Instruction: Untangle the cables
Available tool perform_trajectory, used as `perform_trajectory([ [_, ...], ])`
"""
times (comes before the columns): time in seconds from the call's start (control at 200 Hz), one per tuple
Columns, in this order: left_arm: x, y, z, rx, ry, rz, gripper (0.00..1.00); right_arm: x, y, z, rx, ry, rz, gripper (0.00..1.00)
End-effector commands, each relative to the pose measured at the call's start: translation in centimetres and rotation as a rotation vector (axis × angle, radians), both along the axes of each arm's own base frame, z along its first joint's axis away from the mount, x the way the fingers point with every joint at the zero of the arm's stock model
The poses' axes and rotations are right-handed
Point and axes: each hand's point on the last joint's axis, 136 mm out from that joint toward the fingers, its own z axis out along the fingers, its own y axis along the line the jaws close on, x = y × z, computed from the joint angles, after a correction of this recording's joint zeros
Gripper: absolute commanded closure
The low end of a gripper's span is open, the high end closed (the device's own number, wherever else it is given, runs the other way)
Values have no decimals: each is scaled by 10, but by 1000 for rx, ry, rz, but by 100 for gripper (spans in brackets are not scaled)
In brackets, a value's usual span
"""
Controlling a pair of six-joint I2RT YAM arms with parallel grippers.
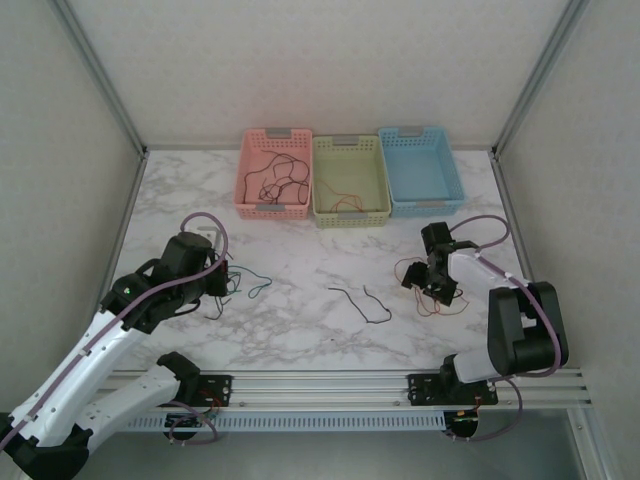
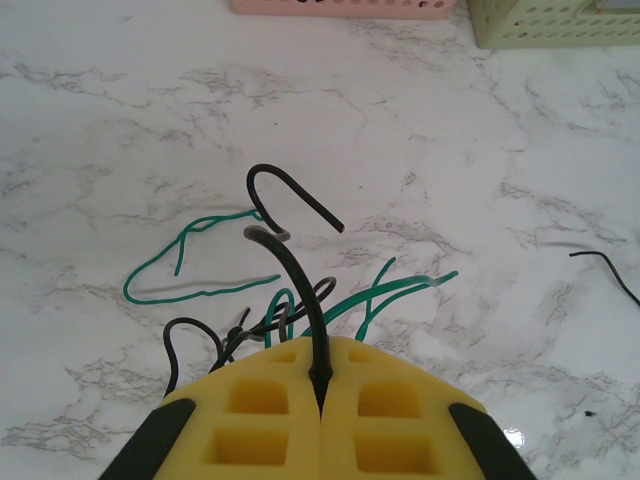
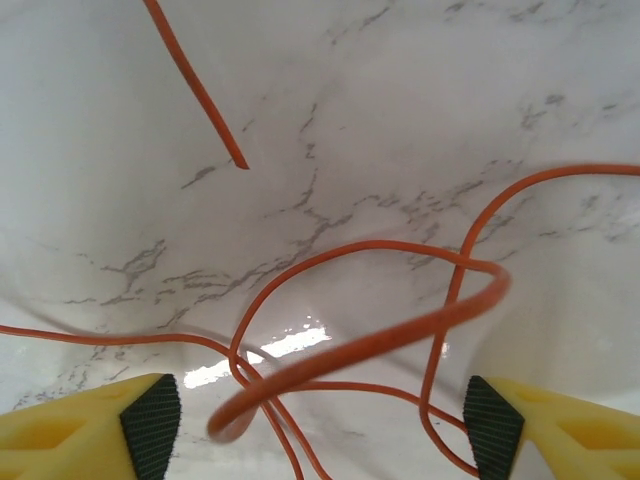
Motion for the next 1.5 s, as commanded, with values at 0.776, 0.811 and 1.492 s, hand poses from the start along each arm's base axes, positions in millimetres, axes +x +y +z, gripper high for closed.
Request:
perform_trajectory([
  [0.776,1,1,2,-7,-16,-4,100,-5,27,-5,-91,71,170,56],
  [0.811,1,1,1,-6,-15,-4,100,-4,27,-5,-90,69,170,61],
  [1.492,1,0,0,-7,-10,-7,100,18,40,107,21,-270,185,100],
])
